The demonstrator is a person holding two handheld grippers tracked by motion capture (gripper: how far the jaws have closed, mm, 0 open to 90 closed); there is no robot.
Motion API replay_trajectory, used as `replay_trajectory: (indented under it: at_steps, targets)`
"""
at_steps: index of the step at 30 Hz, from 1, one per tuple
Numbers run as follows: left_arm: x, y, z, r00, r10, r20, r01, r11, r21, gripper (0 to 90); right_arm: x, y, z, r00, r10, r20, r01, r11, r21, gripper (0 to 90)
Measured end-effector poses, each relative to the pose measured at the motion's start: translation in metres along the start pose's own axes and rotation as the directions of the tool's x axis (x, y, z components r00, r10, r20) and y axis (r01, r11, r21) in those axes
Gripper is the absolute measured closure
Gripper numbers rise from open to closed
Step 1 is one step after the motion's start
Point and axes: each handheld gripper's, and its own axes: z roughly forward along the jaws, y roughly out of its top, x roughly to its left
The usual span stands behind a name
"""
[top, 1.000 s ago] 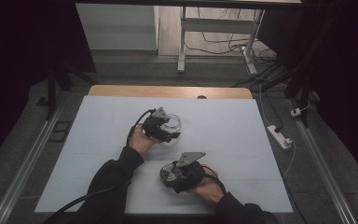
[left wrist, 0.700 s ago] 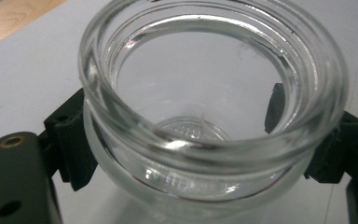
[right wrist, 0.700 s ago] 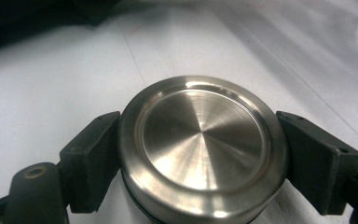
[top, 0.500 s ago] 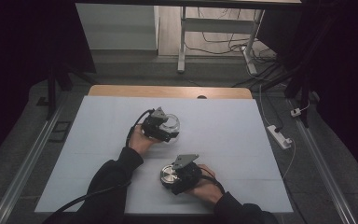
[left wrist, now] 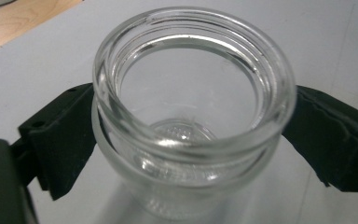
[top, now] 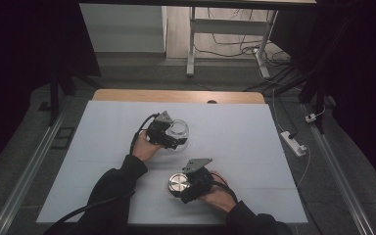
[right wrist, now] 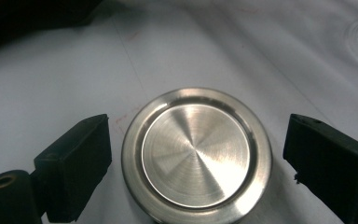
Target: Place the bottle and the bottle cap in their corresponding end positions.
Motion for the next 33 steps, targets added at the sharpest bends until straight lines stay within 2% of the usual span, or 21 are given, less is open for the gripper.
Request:
replay_trajectory:
  at_steps: [6, 9, 16, 23, 29, 33]
  targets:
    - [0.000, -0.006, -0.015, 0.9998, -0.014, 0.016, 0.014, 0.9999, 0.000, 1.4, 0.000, 0.003, -0.008, 1.0000, 0.001, 0.000, -0.001, 1.000, -0.023, 6.1]
    - [0.000, -0.010, -0.025, 0.9998, -0.020, 0.004, 0.020, 0.9998, 0.008, 0.3, 0.000, 0.004, -0.013, 0.9999, 0.014, -0.004, -0.014, 0.999, -0.039, 5.6]
    - [-0.008, -0.027, -0.049, 0.9979, -0.053, 0.038, 0.053, 0.9986, -0.002, 0.0, -0.001, 0.007, -0.026, 0.9996, 0.021, 0.019, -0.020, 0.998, -0.060, 4.6]
    - [-0.024, -0.042, -0.075, 0.9961, -0.058, 0.067, 0.059, 0.9982, -0.014, 0.0, -0.006, 0.005, -0.044, 0.9973, 0.055, 0.049, -0.051, 0.995, -0.081, 1.6]
    - [-0.048, -0.062, -0.100, 0.9943, -0.050, 0.094, 0.053, 0.9981, -0.032, 0.0, -0.008, -0.001, -0.063, 0.9933, 0.077, 0.086, -0.068, 0.993, -0.099, 0.2]
    - [-0.060, -0.077, -0.119, 0.9909, -0.066, 0.117, 0.073, 0.9959, -0.054, 0.0, -0.008, -0.009, -0.077, 0.9885, 0.091, 0.121, -0.077, 0.991, -0.112, 0.2]
